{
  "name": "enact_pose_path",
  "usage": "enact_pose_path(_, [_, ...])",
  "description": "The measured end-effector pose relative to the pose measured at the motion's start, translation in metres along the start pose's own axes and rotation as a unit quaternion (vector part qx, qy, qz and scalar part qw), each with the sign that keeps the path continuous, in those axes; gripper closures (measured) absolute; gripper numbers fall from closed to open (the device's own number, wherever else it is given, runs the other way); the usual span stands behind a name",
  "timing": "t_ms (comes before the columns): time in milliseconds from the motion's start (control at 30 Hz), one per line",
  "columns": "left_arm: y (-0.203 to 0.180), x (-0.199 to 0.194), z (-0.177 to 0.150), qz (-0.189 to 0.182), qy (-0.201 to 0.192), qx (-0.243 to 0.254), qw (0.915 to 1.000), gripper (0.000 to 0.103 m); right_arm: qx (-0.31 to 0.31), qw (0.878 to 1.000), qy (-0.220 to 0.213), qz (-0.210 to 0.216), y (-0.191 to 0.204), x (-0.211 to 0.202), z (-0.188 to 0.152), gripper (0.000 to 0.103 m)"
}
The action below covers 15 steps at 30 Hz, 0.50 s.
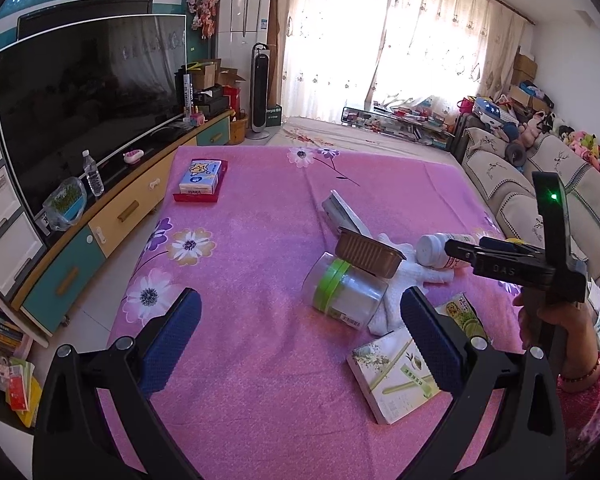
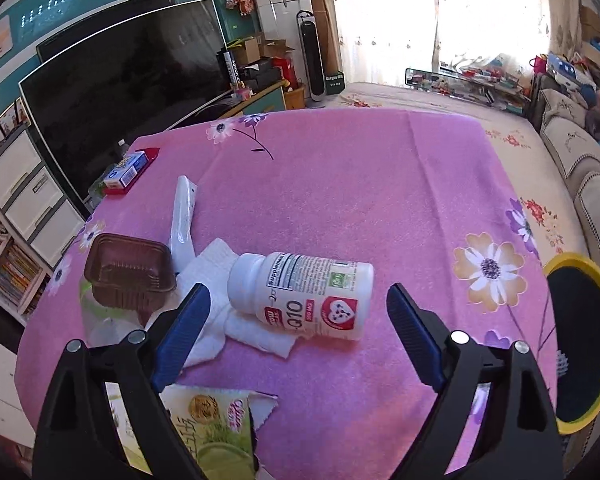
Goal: Collect trash
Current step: 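Grasp the white supplement bottle with the right tool and lift it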
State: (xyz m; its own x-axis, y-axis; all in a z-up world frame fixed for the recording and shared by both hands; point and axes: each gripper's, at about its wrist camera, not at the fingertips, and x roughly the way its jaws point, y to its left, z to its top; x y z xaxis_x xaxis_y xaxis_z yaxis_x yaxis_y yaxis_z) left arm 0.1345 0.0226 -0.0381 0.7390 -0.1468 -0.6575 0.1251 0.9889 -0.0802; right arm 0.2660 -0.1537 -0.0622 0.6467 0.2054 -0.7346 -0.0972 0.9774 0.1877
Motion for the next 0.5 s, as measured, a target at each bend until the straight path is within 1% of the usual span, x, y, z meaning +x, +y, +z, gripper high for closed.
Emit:
enact_pose_path(100, [-0.001,0.003,0.0,-0.006,0.003,0.004,1.0,0.005,0.002,1.0,0.001,-0.031,0.009,0.013,0.001,0.016])
enact_pose_path(133, [0.0,0.004,0.0,-0.009,0.004,0.005,0.9999,0.005,0.004,0.999,0.002,-0.036,0.012,0.017,0.002,0.015])
enact_pose_path(367, [0.005,0.011,-0.005,-0.021,0.01,-0.001,0.9997,0.005,-0.003,0.997,0.016,-0.081,0.016,0.037,0.004,0.015])
enact_pose_path(400, [0.005,0.012,-0.005,-0.023,0.012,-0.001,0.9997,0.005,-0.004,0.996,0.019,-0.087,0.015,0.04,0.004,0.018])
enact_pose_path(433, [0.005,0.013,-0.006,-0.024,0.013,-0.001,0.9996,0.005,-0.002,0.996,0.021,-0.09,0.014,0.041,0.003,0.023])
enact_pose_path(500, [0.005,0.014,-0.007,-0.025,0.014,0.002,0.9996,0.005,0.0,0.995,0.017,-0.096,0.011,0.039,0.003,0.023])
